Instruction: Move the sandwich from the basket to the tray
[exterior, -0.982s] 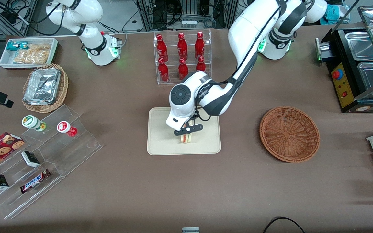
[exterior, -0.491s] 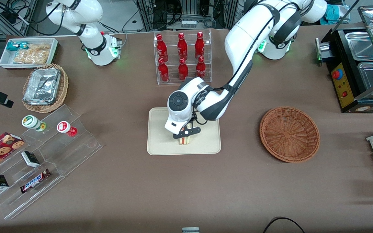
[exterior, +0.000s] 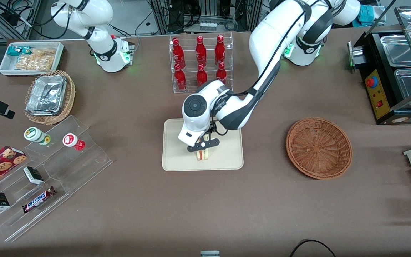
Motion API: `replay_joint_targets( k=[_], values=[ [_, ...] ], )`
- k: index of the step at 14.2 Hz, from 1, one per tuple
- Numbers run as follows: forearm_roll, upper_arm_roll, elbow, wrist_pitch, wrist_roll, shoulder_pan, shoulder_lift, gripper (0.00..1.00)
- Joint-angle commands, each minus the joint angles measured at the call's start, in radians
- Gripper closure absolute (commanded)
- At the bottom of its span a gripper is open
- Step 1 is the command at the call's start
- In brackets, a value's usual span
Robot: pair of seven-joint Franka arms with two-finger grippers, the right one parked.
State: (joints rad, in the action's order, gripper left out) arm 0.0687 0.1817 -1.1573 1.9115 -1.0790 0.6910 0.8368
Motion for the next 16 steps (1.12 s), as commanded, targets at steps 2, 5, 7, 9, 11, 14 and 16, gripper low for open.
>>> replay_joint_targets(
  k=[2,5,7,9,11,14,16],
  values=[
    [0.091,-0.008,-0.044,-0.203,0.012,-0.011,-0.123,0.0],
    [0.1,-0.007,-0.187,-0.185,-0.013,-0.1,-0.243,0.0],
    [0.091,-0.005,-0.307,-0.138,0.077,-0.143,-0.33,0.0],
    [0.083,-0.004,-0.428,-0.117,0.177,-0.21,-0.424,0.0],
    [0.048,-0.004,-0.511,-0.114,0.281,-0.269,-0.504,0.0],
    [0.011,-0.005,-0.606,-0.143,0.457,-0.367,-0.617,0.0],
    [0.01,-0.004,-0.653,-0.181,0.554,-0.439,-0.682,0.0]
  ],
)
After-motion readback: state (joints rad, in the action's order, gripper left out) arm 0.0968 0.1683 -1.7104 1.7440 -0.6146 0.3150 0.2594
